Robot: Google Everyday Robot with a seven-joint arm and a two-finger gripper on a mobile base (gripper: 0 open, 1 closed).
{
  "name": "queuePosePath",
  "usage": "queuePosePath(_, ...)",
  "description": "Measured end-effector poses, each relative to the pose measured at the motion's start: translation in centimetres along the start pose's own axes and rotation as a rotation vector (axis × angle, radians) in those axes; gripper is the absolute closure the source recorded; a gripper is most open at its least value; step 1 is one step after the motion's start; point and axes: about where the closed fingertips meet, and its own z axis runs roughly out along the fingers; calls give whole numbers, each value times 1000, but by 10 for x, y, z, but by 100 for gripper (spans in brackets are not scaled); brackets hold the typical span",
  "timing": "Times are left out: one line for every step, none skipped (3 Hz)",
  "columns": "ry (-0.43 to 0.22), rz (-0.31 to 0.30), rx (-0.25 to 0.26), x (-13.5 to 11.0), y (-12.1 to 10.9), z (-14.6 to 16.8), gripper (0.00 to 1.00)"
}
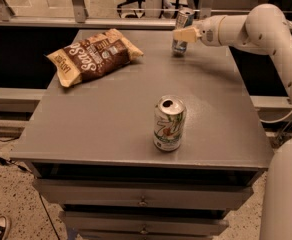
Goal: Move redbull can near 7up can
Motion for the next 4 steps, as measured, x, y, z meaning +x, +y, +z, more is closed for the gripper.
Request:
queuePosePath(-68,-36,-80,-7,31,-33,100)
queuePosePath(-101,-60,-185,2,57,-59,100)
queuePosePath(-100,-60,-188,2,58,-59,100)
queuePosePath(-83,-58,-241,6,74,-55,100)
